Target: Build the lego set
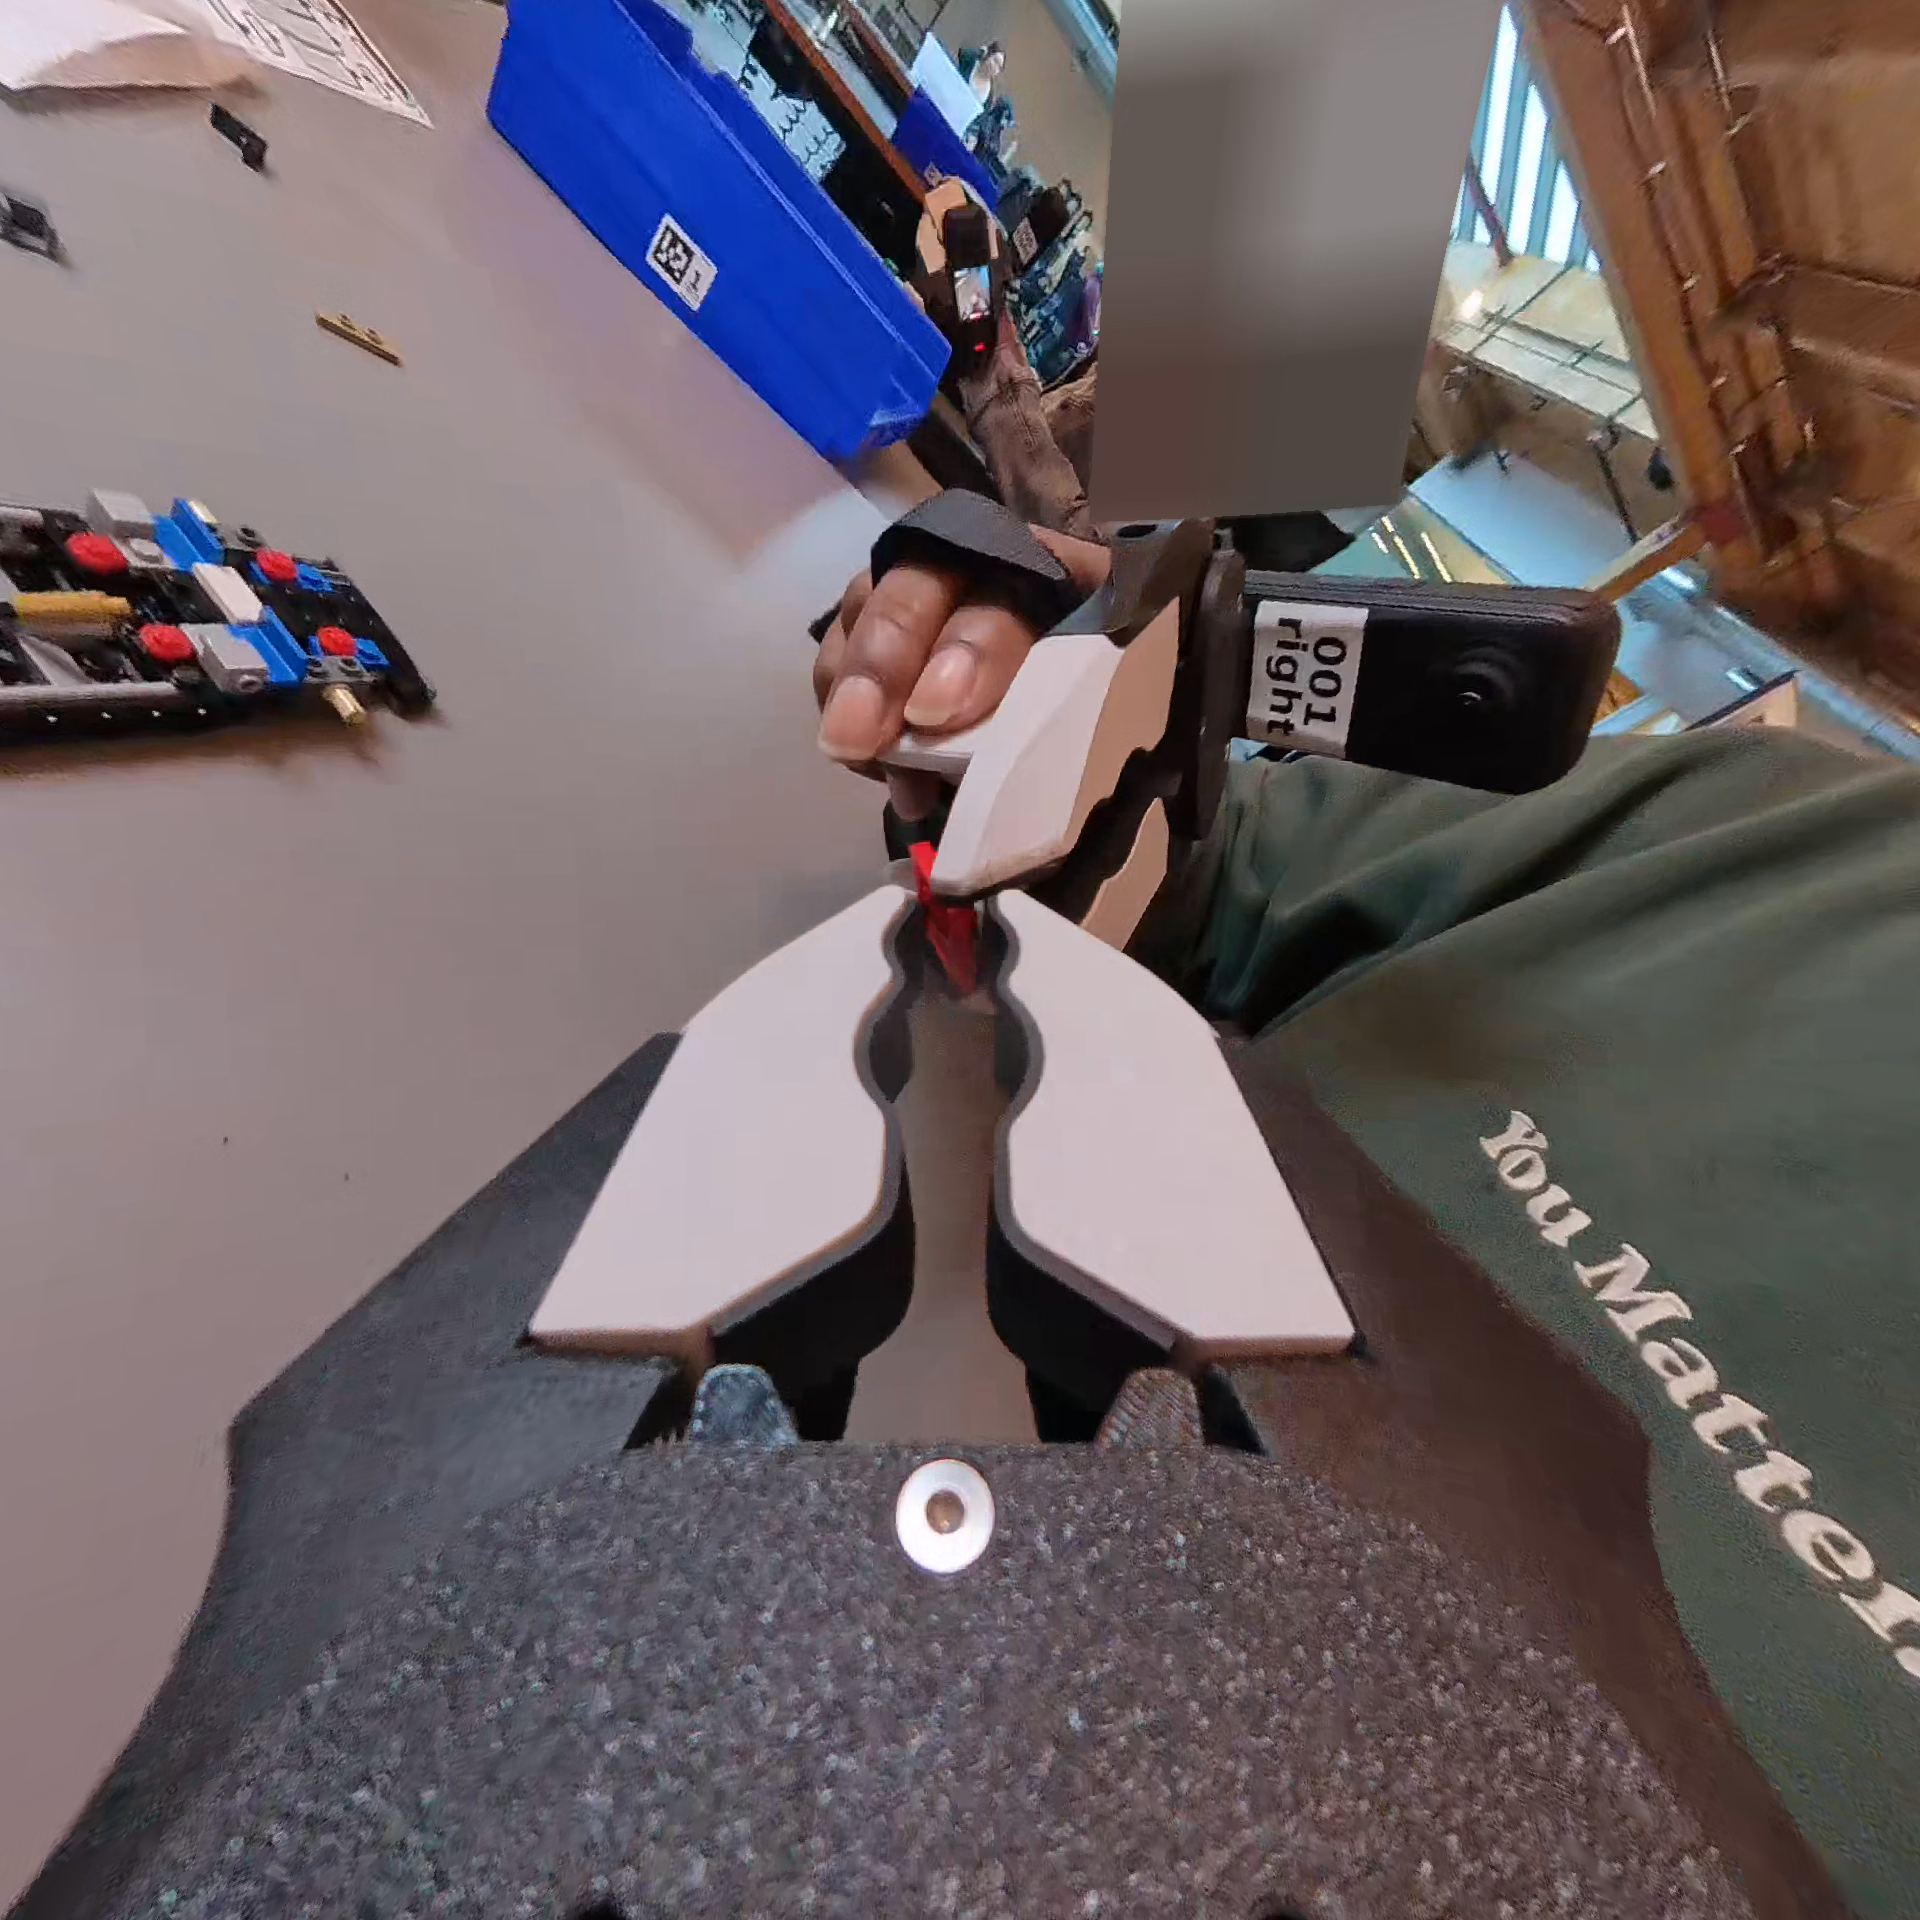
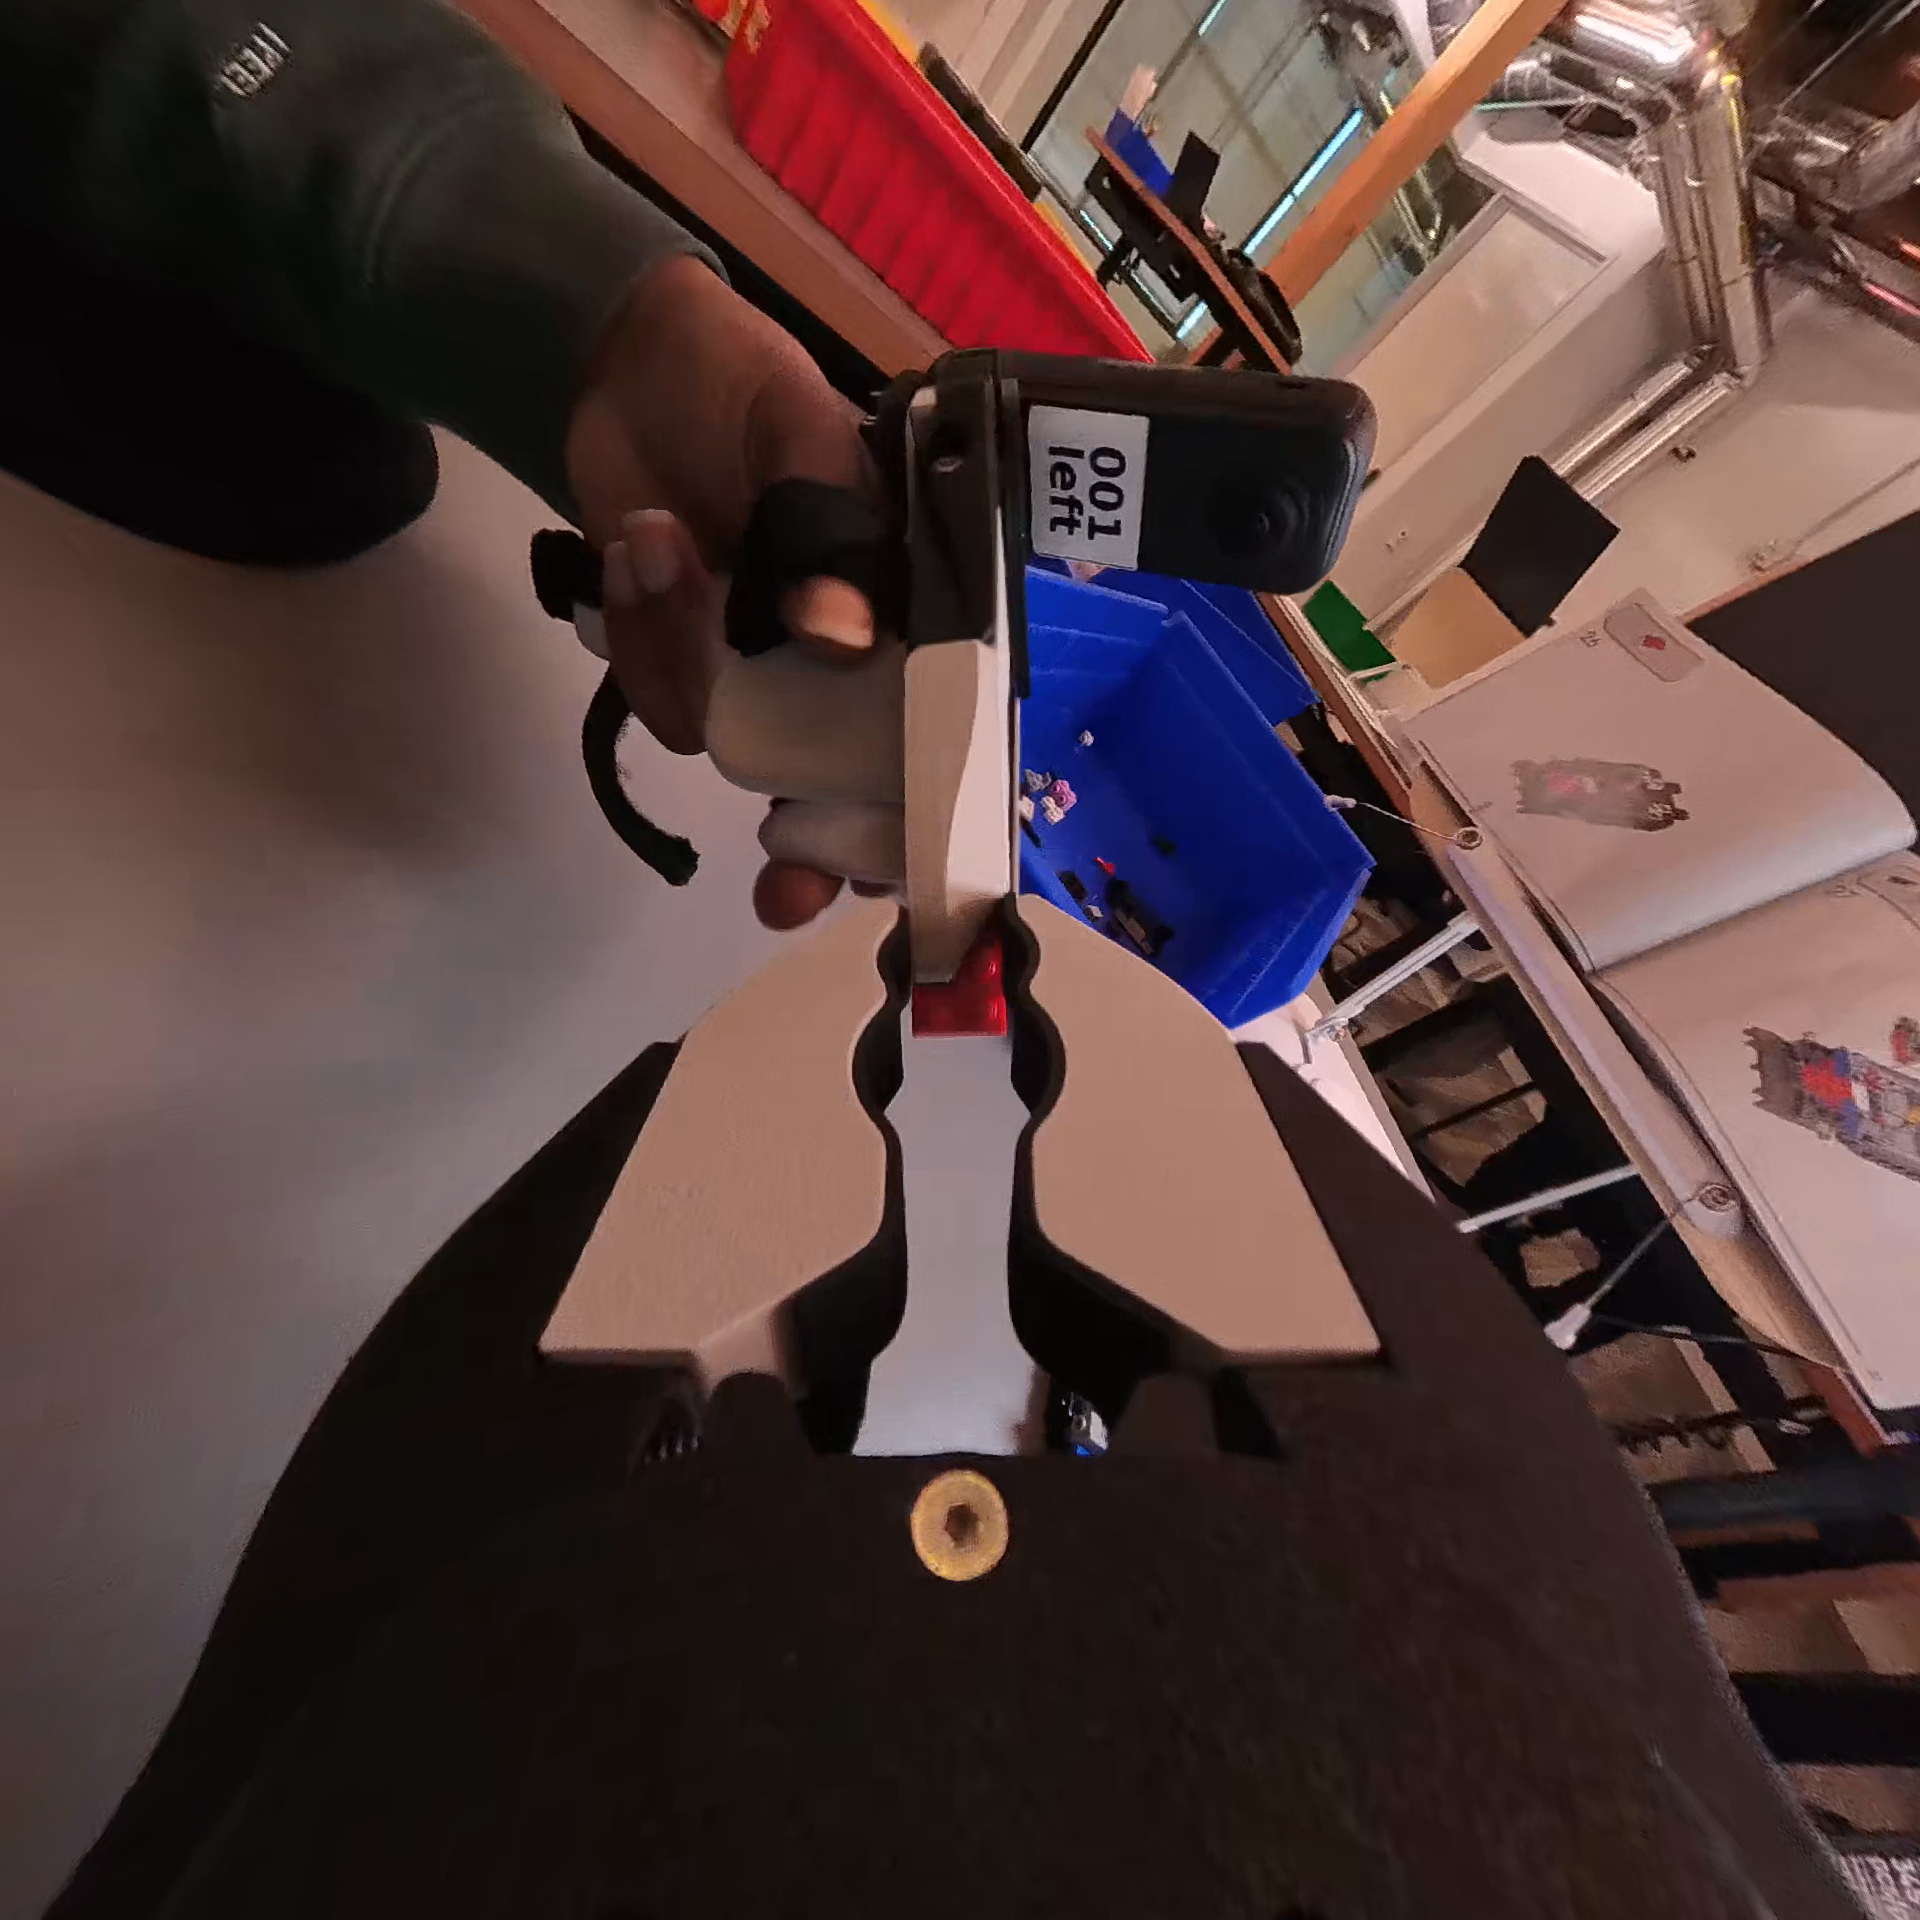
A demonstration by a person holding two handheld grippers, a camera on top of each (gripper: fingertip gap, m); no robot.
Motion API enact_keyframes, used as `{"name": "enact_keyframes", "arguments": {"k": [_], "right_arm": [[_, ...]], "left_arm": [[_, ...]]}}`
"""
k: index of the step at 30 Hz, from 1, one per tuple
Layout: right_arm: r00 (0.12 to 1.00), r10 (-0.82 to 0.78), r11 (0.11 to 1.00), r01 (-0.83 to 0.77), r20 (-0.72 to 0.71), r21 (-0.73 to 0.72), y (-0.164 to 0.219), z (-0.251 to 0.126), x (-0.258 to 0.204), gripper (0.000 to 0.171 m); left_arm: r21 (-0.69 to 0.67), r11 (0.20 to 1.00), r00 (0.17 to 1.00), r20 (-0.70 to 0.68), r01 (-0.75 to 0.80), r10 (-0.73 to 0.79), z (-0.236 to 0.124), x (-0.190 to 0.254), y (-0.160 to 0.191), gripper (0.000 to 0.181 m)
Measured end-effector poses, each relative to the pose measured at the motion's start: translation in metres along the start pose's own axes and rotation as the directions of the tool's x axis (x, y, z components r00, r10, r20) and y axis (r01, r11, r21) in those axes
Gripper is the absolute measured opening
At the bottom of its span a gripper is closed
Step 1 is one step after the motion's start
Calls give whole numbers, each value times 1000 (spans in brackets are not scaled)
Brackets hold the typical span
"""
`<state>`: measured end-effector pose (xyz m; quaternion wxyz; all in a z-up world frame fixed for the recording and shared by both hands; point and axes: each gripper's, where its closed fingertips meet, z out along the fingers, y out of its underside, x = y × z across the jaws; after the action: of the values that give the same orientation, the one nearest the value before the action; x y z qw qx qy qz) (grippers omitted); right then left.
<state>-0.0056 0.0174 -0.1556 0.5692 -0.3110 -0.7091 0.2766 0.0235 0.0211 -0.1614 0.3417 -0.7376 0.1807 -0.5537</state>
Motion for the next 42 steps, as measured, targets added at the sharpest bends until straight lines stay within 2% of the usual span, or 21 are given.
{"name": "enact_keyframes", "arguments": {"k": [3,5,6,7,9,10,11,12,13,14,17,20,22,25,27,33,34,37,38,40,42], "right_arm": [[998,-13,1000,11,-59,-29,4,5,5,18],[992,25,999,-30,-127,-36,9,4,16,22],[987,75,996,-80,-145,-27,12,2,22,25],[979,134,990,-139,-154,-24,17,0,28,26],[957,247,967,-253,-150,-26,29,-3,35,29],[944,294,954,-300,-150,-18,34,-4,37,29],[932,334,941,-339,-143,-15,38,-4,38,29],[920,365,928,-371,-142,-18,42,-4,39,31],[911,389,918,-395,-138,-23,45,-3,39,31],[904,406,910,-414,-135,-30,48,-3,38,31],[892,427,898,-437,-145,-44,54,-1,39,33],[884,437,893,-448,-167,-37,54,5,51,33],[878,443,890,-455,-180,-28,52,11,65,32],[873,442,892,-453,-208,-6,46,26,93,21],[875,405,911,-412,-265,30,39,37,121,0],[832,315,937,-348,-457,12,35,100,219,0],[823,283,942,-335,-493,-17,39,115,236,11],[796,190,930,-333,-575,-153,58,165,277,73],[788,125,930,-305,-602,-206,61,180,289,88],[763,-30,927,-221,-646,-304,62,203,313,101],[751,-85,902,-222,-654,-371,69,224,329,111]], "left_arm": [[-34,999,998,55,-25,27,-5,-6,-1,5],[-80,992,971,207,-102,117,-21,-24,-10,5],[-109,981,925,330,-159,187,-36,-40,-19,5],[-141,969,850,465,-205,247,-58,-58,-32,5],[-235,940,609,717,-248,339,-116,-99,-59,5],[-276,936,495,795,-218,350,-144,-117,-67,4],[-288,944,428,841,-162,330,-165,-132,-70,10],[-288,952,381,872,-108,307,-180,-145,-70,45],[-302,951,319,896,-70,309,-195,-155,-69,67],[-319,945,279,904,-66,325,-202,-159,-69,71],[-339,929,268,891,-148,367,-198,-150,-74,69],[-310,915,314,869,-258,383,-183,-132,-77,60],[-263,898,333,862,-353,383,-178,-117,-83,43],[-154,846,384,840,-511,384,-176,-89,-94,0],[-77,815,421,826,-575,375,-180,-76,-98,0],[96,782,453,856,-616,251,-215,-70,-106,0],[107,776,450,859,-622,242,-219,-70,-106,0],[125,757,433,873,-641,223,-224,-71,-106,0],[118,754,426,876,-646,228,-224,-72,-105,0],[91,748,404,881,-658,248,-222,-75,-103,0],[79,749,394,883,-658,254,-220,-77,-101,0]]}}
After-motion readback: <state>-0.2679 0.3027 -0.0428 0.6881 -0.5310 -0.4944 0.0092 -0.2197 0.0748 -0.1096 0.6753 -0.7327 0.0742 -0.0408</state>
